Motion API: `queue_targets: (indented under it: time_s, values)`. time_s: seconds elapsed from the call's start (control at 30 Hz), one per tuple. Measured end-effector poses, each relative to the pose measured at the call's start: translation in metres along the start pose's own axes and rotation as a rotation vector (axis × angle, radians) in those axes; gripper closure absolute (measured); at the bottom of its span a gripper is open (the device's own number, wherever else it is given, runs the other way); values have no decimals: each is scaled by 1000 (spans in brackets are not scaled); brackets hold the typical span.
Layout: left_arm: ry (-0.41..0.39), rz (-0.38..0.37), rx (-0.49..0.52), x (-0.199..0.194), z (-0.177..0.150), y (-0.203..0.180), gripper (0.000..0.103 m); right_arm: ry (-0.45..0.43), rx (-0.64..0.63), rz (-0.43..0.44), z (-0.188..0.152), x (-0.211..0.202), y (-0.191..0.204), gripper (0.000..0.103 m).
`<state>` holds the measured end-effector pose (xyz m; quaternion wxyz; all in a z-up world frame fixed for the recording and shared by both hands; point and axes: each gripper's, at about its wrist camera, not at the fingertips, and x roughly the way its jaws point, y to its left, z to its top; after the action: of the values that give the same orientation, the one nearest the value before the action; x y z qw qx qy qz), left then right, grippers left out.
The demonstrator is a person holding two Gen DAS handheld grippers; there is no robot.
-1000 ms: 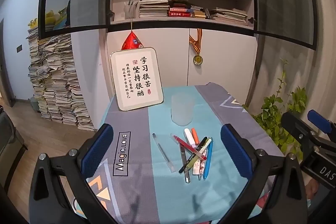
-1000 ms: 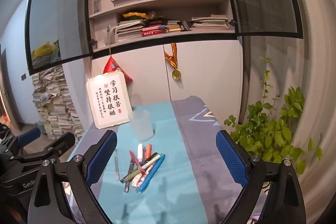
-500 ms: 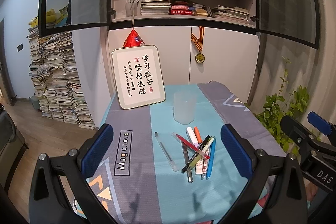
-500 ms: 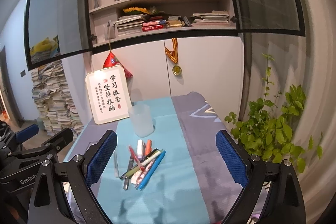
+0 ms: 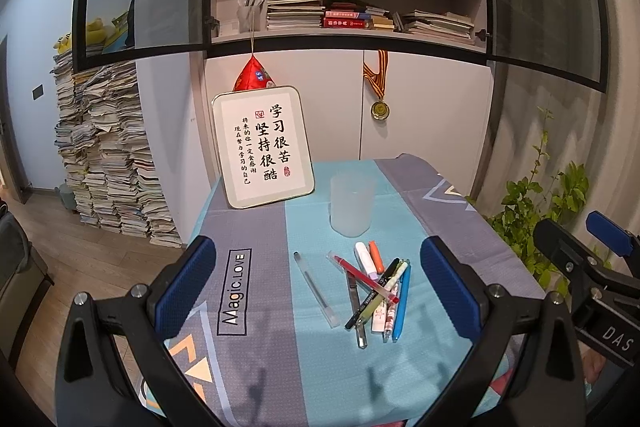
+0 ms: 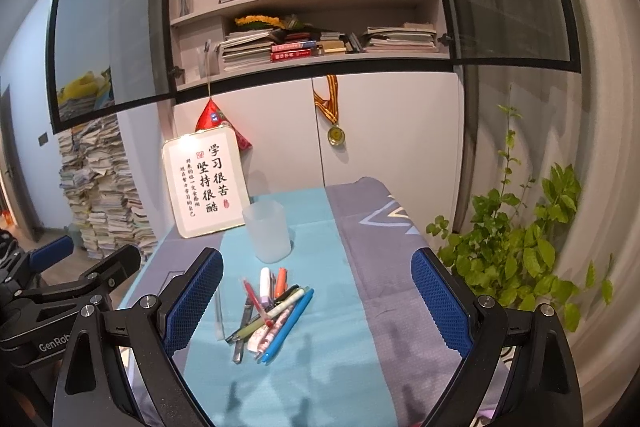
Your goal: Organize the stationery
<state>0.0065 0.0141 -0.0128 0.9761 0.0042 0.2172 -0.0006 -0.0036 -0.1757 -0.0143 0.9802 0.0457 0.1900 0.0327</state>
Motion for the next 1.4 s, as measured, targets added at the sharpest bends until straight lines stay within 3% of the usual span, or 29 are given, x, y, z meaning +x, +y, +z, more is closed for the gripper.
queue_targets:
  time_s: [1.0,1.2,1.4]
  values:
    - [-1,5,2,2,3,2,1,12,-5,2,4,6,3,8]
    - [5,7,0,8,2,4,1,18,-22,-7,3,11,3,15]
    - [16,10,-1,15,0,5,1,65,-12,6,-2,22,3,39]
